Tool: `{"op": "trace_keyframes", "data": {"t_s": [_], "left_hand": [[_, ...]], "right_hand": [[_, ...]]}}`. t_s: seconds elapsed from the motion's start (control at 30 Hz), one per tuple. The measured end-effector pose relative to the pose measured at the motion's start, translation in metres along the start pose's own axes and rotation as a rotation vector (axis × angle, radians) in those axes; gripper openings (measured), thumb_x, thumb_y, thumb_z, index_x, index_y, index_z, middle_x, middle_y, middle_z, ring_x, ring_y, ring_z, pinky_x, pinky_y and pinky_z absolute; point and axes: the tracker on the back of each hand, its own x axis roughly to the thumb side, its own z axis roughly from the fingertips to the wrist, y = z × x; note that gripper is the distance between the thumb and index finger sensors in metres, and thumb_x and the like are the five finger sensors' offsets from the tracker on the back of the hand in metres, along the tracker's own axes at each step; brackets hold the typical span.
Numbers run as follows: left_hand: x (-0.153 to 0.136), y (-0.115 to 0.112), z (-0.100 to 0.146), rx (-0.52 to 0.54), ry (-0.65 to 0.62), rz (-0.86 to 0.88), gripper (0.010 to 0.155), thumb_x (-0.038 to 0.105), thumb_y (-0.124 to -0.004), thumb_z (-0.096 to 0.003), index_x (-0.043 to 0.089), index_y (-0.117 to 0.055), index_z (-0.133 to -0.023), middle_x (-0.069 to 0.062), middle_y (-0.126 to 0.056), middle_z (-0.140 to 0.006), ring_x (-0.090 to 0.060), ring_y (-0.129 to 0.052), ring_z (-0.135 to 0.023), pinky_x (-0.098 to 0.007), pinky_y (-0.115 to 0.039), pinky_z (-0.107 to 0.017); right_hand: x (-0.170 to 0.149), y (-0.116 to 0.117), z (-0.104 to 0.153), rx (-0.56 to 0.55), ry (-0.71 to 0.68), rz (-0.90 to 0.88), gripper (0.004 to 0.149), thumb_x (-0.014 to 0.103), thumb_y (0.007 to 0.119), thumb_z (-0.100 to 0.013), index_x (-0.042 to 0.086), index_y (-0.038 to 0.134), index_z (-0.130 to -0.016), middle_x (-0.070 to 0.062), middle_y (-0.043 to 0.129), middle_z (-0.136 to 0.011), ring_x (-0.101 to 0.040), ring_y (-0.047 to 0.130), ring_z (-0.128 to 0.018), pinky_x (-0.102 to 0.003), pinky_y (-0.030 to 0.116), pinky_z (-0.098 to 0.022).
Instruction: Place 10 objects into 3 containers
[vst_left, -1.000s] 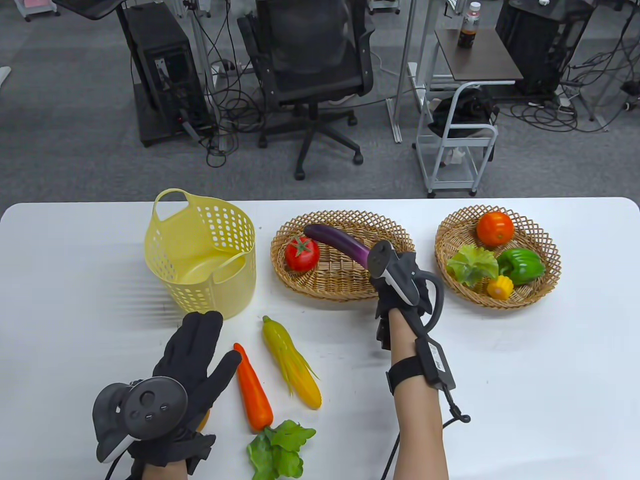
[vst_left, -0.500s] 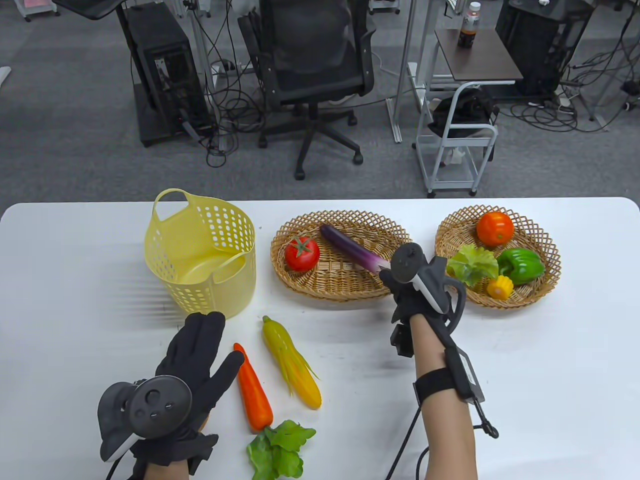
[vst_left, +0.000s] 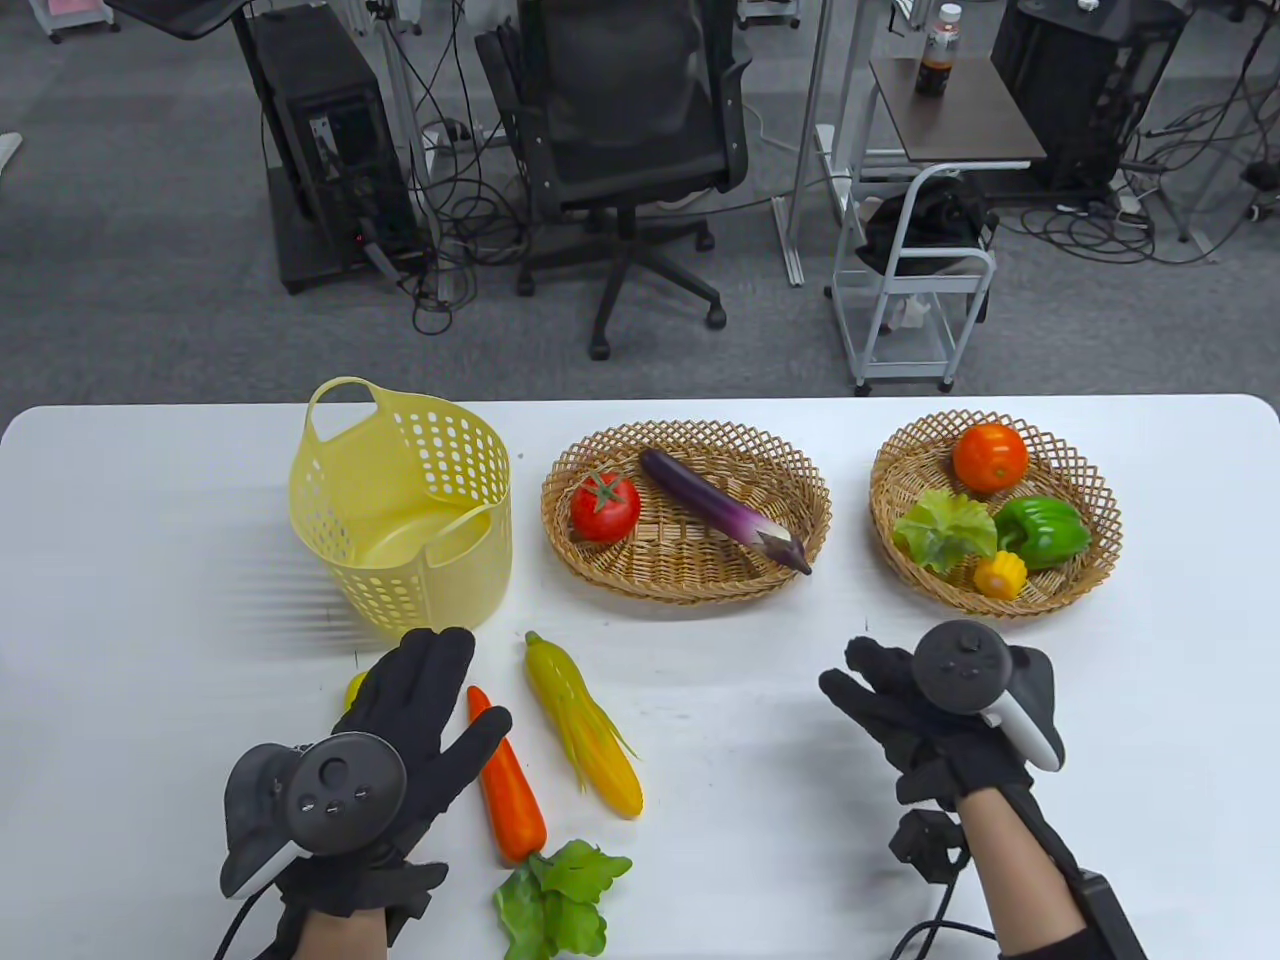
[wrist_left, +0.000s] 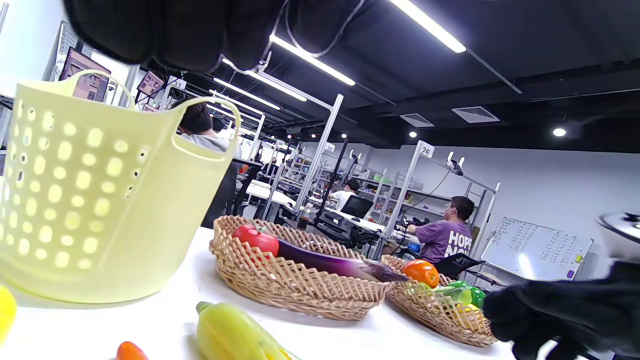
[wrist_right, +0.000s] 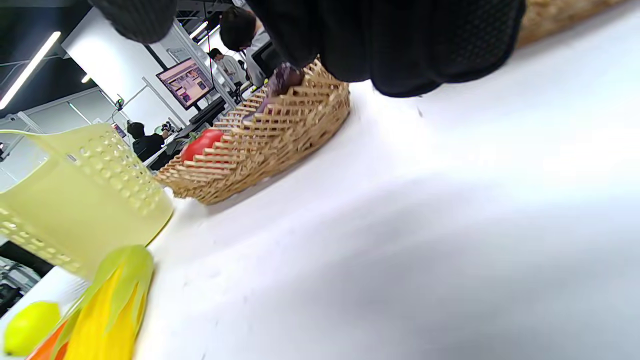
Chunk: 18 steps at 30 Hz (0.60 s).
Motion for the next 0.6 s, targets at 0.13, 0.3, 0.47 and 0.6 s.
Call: {"op": "trace_keyframes", "data": {"t_s": [0.13,0.3,0.47,0.6], "left_hand": [[-0.006,-0.003,-0.003,-0.021,0.008,-0.025,0.081,0.068,-0.048,-0.0641,0.011,-0.05,-0.121,-0.031,-0.055,-0.12,-0.059,-0.063,-0.106,-0.07,-0.064,-0.067],[-0.016,-0.011,-0.007,-0.131,0.082,-0.047,0.082,0.068,-0.05,-0.0636,0.009,-0.05,-0.121,-0.032,-0.055,-0.119,-0.059,-0.064,-0.104,-0.065,-0.07,-0.064],[-0.033,-0.023,-0.001,-0.27,0.228,-0.088,0.084,0.068,-0.054,-0.0624,0.006,-0.053,-0.119,-0.035,-0.057,-0.117,-0.061,-0.067,-0.102,-0.064,-0.074,-0.059],[-0.049,-0.032,0.0,-0.382,0.349,-0.14,0.086,0.069,-0.058,-0.0602,0.005,-0.055,-0.118,-0.033,-0.058,-0.117,-0.059,-0.068,-0.102,-0.064,-0.074,-0.06]], "right_hand": [[-0.016,0.009,0.009,0.048,0.016,-0.105,0.073,0.058,0.057,-0.06,0.007,0.052,-0.112,-0.029,0.06,-0.109,-0.052,0.072,-0.086,-0.057,0.069,-0.06],[-0.025,0.018,0.011,0.059,-0.004,-0.128,0.073,0.057,0.057,-0.06,0.007,0.051,-0.112,-0.029,0.058,-0.109,-0.053,0.071,-0.086,-0.057,0.068,-0.06],[-0.021,0.021,0.014,0.063,-0.035,-0.137,0.073,0.057,0.058,-0.06,0.007,0.05,-0.113,-0.029,0.056,-0.11,-0.053,0.069,-0.087,-0.058,0.067,-0.061],[-0.02,0.019,0.019,0.033,-0.051,-0.124,0.072,0.056,0.059,-0.059,0.007,0.05,-0.112,-0.029,0.057,-0.11,-0.053,0.068,-0.088,-0.058,0.067,-0.061]]}}
